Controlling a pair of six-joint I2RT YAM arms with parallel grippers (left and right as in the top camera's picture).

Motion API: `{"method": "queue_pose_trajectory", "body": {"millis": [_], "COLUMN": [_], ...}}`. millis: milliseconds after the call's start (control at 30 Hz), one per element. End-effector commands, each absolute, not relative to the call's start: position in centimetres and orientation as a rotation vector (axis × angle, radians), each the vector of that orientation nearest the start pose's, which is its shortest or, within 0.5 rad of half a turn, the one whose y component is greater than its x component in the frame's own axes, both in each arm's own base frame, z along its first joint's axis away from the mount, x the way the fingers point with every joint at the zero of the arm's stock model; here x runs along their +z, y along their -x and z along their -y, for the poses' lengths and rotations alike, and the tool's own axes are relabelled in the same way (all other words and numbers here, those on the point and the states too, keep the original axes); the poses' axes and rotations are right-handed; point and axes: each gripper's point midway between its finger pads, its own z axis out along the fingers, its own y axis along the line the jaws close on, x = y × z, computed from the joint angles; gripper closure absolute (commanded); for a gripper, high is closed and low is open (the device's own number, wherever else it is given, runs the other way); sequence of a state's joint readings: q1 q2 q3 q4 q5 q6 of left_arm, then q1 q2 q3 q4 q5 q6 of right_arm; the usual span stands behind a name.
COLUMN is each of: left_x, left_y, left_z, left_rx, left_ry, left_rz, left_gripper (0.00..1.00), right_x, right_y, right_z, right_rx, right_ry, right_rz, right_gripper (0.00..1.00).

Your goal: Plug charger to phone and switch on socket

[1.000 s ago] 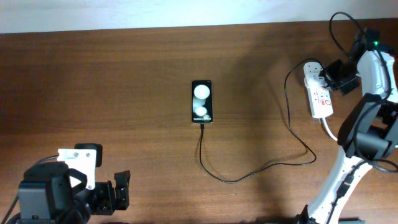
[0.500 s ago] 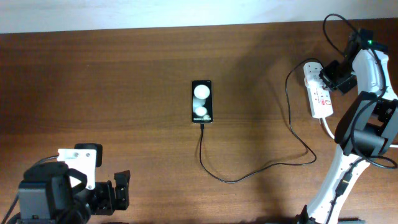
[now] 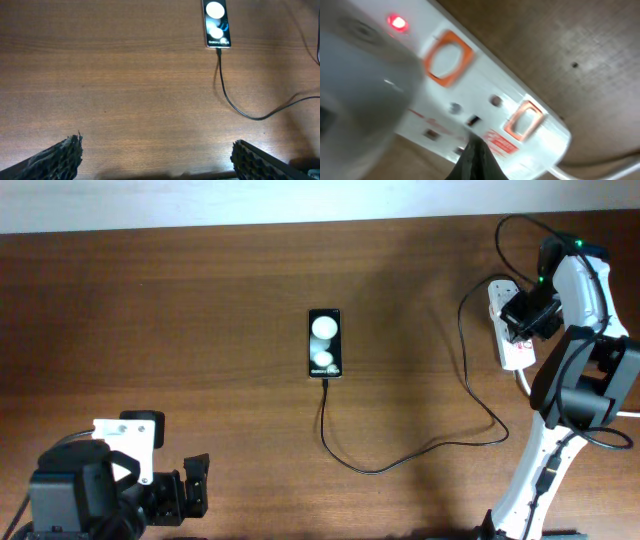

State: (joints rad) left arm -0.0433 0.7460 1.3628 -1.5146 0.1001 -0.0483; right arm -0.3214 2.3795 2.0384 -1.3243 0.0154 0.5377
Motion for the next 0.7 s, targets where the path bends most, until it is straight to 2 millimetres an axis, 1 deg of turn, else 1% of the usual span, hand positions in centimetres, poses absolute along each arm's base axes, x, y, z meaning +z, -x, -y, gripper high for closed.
{"method": "queue_pose_trajectory", "body": {"millis": [0,100,167,233,300,367,400,467,567,600,667], "left_x": [29.2,29.2,29.2,29.2,29.2,29.2,29.2,29.2,29.2,29.2,29.2], "left_y": [-14.3,-14.3,-14.3,-14.3,-14.3,-14.3,-14.3,-14.3,-14.3,-14.3,-14.3], "left_z": [2.2,2.2,2.2,2.2,2.2,2.2,2.2,2.2,2.2,2.2,2.2], "left_rx": [-0.157,-0.157,-0.157,-0.157,-0.157,-0.157,-0.157,-0.157,-0.157,-0.157,-0.157], "left_ry": [-0.033,-0.033,-0.033,-0.033,-0.033,-0.033,-0.033,-0.033,-0.033,-0.033,-0.033], "left_rz": [-2.464,-2.464,-2.464,-2.464,-2.464,-2.464,-2.464,-2.464,-2.464,-2.464,-2.464], "left_gripper": [0.01,0.01,0.01,0.01,0.01,0.01,0.01,0.01,0.01,0.01,0.01], "right_x": [-0.3,0.9,2.6,5.2,7.2,9.7,10.6,12.9,16.1,17.5,19.5], "right_y": [-39.2,-39.0,-39.1,-39.2,-39.2,-39.3,-39.3,-39.2,-39.0,-39.0,-38.8], "right_z": [14.7,14.7,14.7,14.7,14.4,13.6,13.4,12.5,10.4,9.3,7.3], "right_rx": [-0.183,-0.187,-0.179,-0.163,-0.142,-0.095,-0.087,-0.079,-0.063,-0.055,-0.045], "right_ry": [-1.368,-1.365,-1.354,-1.339,-1.323,-1.296,-1.283,-1.231,-1.138,-1.058,-0.966], "right_rz": [-3.044,-3.039,-3.009,-2.966,-2.936,-2.899,-2.886,-2.859,-2.828,-2.828,-2.814], "right_gripper": [0.96,0.96,0.96,0.96,0.96,0.96,0.96,0.96,0.96,0.96,0.96]}}
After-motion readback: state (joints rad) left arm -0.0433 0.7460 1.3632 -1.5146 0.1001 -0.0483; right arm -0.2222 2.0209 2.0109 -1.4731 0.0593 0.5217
